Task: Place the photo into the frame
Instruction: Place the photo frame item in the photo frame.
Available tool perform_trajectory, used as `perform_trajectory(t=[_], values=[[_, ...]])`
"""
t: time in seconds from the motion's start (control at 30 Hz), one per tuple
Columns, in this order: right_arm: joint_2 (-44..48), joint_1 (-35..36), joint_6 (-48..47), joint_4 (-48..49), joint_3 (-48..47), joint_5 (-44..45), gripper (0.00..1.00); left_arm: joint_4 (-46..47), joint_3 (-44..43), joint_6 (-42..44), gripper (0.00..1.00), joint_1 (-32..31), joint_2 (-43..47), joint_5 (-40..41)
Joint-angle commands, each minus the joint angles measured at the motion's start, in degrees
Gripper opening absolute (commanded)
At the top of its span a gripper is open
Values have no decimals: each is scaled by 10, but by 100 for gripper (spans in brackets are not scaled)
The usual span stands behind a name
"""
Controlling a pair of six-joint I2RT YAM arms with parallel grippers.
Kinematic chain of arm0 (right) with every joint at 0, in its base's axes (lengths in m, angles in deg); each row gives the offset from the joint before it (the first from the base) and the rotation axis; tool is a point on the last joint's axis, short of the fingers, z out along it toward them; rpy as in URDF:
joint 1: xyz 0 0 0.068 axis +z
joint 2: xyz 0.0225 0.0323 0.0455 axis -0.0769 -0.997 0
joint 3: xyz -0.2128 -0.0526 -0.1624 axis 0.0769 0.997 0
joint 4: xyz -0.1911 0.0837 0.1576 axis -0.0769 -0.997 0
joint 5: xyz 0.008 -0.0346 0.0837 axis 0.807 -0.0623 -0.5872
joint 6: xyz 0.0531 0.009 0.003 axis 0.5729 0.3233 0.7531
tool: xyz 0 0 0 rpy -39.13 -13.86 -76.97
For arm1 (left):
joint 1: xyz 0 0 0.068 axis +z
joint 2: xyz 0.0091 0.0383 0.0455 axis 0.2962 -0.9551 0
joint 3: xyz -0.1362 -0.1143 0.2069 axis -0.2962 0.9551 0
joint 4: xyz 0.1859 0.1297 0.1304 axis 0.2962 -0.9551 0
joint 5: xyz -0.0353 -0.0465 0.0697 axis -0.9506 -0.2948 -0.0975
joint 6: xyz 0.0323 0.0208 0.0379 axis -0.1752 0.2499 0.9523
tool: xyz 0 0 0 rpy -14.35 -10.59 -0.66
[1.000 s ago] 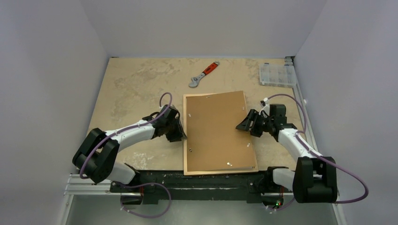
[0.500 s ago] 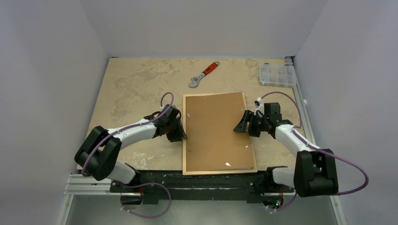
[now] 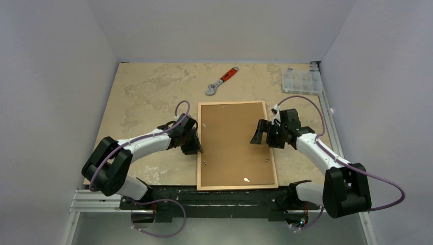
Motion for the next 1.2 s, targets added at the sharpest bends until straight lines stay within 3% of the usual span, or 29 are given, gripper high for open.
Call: perform_trajectory(t=[0.0,0.5,0.7,1.17], values=[[5,9,-11,-16,-36,51,96,-36,-15,18,33,-2,-1,27],[24,18,10,-13,-41,76,98,-45,-14,20,35,-2,42,27],[6,2,31,-30,-49,120,98,9,13,17,40,7,73,-16],[-62,-26,24,-10,-10,57,96,52,33,15,49,27,39,-66]])
